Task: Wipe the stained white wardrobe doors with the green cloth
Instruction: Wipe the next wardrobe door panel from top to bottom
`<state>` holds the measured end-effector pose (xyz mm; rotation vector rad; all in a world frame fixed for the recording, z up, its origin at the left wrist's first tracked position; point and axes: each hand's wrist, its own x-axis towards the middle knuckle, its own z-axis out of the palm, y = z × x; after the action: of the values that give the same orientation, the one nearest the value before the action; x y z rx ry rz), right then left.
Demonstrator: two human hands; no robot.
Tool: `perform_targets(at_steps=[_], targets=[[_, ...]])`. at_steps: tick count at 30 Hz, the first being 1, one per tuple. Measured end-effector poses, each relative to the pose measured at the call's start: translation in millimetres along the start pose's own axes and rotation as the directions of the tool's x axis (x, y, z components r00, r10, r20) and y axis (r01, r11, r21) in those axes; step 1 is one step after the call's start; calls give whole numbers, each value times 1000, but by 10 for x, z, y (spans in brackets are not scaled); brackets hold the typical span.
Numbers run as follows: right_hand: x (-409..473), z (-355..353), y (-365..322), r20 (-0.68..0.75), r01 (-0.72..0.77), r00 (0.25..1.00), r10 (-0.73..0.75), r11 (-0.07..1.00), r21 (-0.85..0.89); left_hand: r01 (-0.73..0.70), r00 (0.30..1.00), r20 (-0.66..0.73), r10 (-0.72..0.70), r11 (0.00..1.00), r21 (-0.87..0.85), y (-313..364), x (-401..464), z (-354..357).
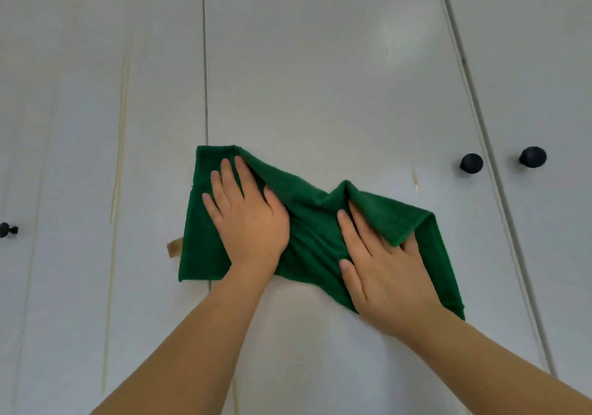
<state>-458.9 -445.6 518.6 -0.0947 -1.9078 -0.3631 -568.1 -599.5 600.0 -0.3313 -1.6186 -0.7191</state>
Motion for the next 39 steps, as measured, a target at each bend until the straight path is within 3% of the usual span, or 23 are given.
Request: perform_targets(at_steps=[3, 8, 18, 27, 32, 39], targets=[[153, -107, 301, 18, 78, 997, -77, 997, -12, -14, 999, 29, 14, 1000, -12, 192, -348, 41], [628, -354, 760, -42, -28, 999, 26, 999, -38, 91, 995, -38, -92, 995, -35, 327, -323, 76], [211, -110, 393, -127, -224, 968, 218, 974, -37, 99, 992, -74, -103, 994, -49, 384, -382, 94], [352, -214, 612, -20, -3, 1000, 2, 997, -76, 101, 990, -92, -106, 993, -58, 395, -402, 81], [521, -235, 507, -83, -128, 989, 125, 991, -28, 99, 989, -102, -105, 993, -65, 380, -400, 94], [-138, -27, 238, -92, -295, 951, 297, 955, 31, 91, 993, -75, -96, 994, -67, 377, -402, 78]])
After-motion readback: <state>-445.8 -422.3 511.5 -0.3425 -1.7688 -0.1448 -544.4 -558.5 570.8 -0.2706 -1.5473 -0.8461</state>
